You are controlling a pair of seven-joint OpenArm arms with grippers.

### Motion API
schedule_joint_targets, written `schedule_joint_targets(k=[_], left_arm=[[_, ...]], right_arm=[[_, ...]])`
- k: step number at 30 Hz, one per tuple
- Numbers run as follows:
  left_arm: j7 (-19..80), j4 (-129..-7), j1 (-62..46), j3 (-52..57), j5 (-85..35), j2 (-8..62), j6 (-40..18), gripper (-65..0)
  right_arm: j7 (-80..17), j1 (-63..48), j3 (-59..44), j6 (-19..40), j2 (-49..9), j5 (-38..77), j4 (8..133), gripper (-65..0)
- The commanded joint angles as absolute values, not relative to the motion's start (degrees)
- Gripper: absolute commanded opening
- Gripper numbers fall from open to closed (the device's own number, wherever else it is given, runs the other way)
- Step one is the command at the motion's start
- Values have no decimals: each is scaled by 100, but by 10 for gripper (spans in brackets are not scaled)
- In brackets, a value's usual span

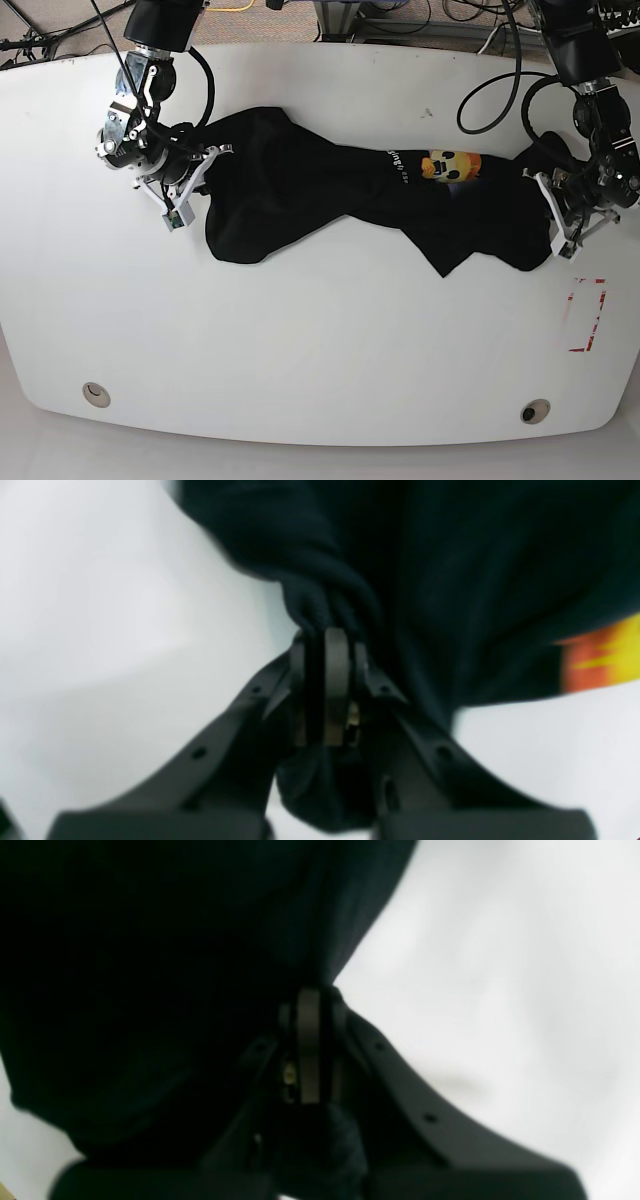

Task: Fold the T-shirt properly
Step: 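Lift the shirt with both grippers and swing it toward the robot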

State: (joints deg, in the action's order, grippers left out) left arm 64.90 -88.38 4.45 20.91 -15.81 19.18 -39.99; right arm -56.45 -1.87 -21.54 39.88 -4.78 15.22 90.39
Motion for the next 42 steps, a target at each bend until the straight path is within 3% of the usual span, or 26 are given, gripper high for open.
schedule_joint_targets(k=[1, 16, 38, 42], left_arm=[[6651, -9358, 629, 2114, -1596, 2044, -3987, -650], [7459, -10800, 1490, 1921, -1596, 1807, -3996, -650], [7477, -10800, 3732, 1895, -1552, 1508, -3934, -650], [7477, -10782, 4251, 1895, -1569, 1508, -3714, -650]], right_arm=[[-5534, -31, -2167, 3987, -567, 1613, 9200, -650], [-5525, 620, -2176, 3987, -1112, 1613, 9235, -650], [-5332, 2967, -2132, 3987, -2070, 1613, 9138, -650], [-5358, 3609, -2123, 3987, -2255, 1622, 8875, -650]])
